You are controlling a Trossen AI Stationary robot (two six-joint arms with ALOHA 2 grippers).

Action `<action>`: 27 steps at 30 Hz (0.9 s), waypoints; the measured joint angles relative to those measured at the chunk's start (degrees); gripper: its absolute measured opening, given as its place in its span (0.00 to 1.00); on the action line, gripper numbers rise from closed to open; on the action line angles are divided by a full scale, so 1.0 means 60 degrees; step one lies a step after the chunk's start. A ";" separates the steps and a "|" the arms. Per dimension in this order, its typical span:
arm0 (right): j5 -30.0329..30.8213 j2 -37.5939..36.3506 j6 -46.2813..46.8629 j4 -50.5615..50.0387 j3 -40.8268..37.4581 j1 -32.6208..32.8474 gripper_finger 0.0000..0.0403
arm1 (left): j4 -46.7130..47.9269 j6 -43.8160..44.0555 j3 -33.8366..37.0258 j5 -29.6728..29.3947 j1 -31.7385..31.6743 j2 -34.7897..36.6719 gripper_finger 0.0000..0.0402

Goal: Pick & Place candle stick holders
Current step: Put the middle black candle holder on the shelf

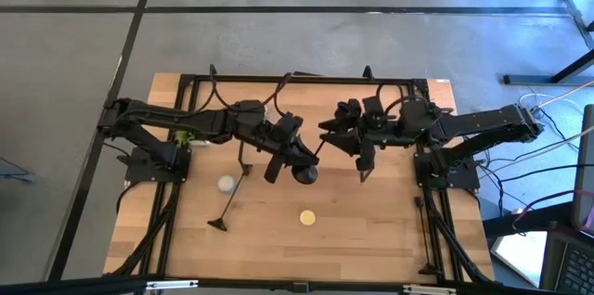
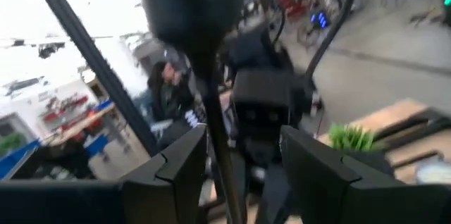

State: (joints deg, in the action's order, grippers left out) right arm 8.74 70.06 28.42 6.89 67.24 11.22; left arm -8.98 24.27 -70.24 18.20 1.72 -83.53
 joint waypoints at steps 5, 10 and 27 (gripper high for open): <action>-0.0329 0.0000 0.0214 -0.0623 0.0000 -0.0022 0.45 | 0.0502 0.0010 0.0000 0.0171 -0.0004 0.0060 0.03; -0.0330 0.0000 0.0376 -0.0696 0.0000 -0.0022 0.44 | 0.1143 0.0011 0.0004 0.0391 0.0000 0.0062 0.03; -0.0577 0.0000 0.0475 -0.1049 0.0000 -0.0018 0.14 | 0.1116 -0.0025 0.0004 0.0119 -0.0004 0.0237 0.03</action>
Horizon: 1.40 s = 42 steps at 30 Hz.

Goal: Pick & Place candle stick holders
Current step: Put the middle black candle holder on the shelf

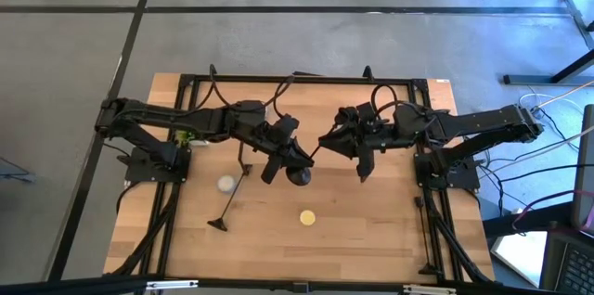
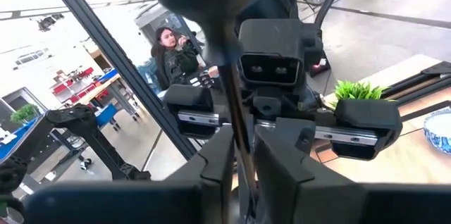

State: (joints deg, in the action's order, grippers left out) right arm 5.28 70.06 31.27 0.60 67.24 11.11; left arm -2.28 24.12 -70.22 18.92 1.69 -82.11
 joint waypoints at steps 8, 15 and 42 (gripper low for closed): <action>0.0000 0.0000 0.0003 -0.0062 0.0000 0.0000 0.12 | 0.0008 0.0029 0.0000 0.0004 -0.0004 0.0000 0.03; 0.0004 0.0000 0.0003 -0.0102 0.0000 0.0000 0.12 | 0.0120 0.0028 0.0000 0.0004 0.0004 0.0000 0.03; 0.3724 0.0000 -0.1924 0.2847 0.0000 0.0563 0.12 | -0.1721 0.0241 -0.0004 -0.2174 0.0014 0.0009 0.03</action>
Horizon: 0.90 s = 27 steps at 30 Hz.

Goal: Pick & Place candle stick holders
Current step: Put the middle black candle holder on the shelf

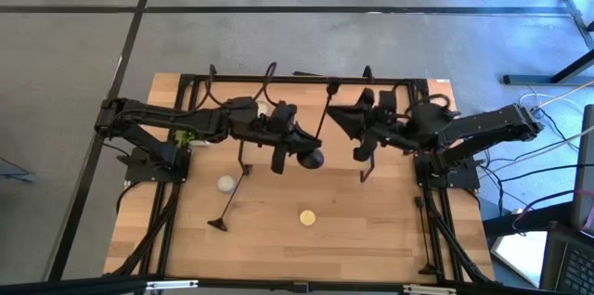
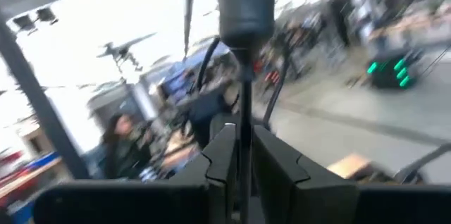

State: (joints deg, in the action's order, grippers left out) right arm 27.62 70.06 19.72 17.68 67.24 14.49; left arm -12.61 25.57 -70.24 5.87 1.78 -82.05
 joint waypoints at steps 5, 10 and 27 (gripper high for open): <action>0.0225 0.0049 -0.0656 0.0855 0.0000 0.0020 0.12 | -0.0894 0.0394 0.0000 -0.0318 -0.0003 -0.0002 0.03; 0.0206 0.0440 -0.1025 0.1608 0.0000 0.0022 0.12 | -0.1868 0.0814 0.0000 -0.0207 -0.0069 -0.0002 0.03; -0.0367 0.1217 -0.2207 0.3823 0.0000 -0.0100 0.12 | -0.2071 0.0969 0.0000 0.0064 0.0091 -0.0010 0.03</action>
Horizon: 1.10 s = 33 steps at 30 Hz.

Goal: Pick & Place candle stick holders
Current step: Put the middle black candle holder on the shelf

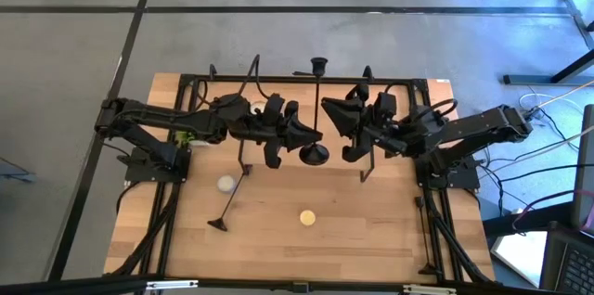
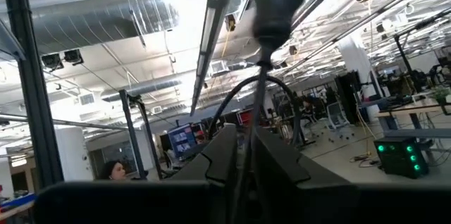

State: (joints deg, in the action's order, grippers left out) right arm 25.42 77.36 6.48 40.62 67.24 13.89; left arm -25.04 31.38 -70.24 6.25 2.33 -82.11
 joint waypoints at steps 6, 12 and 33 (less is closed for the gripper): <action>-0.0129 0.0000 0.0500 -0.0099 0.0000 -0.0066 0.16 | 0.0417 -0.0237 0.0000 0.0098 0.0113 -0.0131 0.03; -0.0111 0.0000 0.0590 -0.0128 0.0000 -0.0069 0.18 | 0.0248 -0.0327 -0.0014 0.0137 0.0106 -0.0361 0.03; -0.0057 0.0000 0.0849 -0.0237 0.0000 -0.0069 0.08 | -0.0146 -0.0364 0.0000 0.0169 0.0073 -0.0473 0.03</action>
State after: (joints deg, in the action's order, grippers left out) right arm 25.08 77.36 11.57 39.20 67.24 13.48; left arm -25.91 29.19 -70.24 7.27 2.76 -84.95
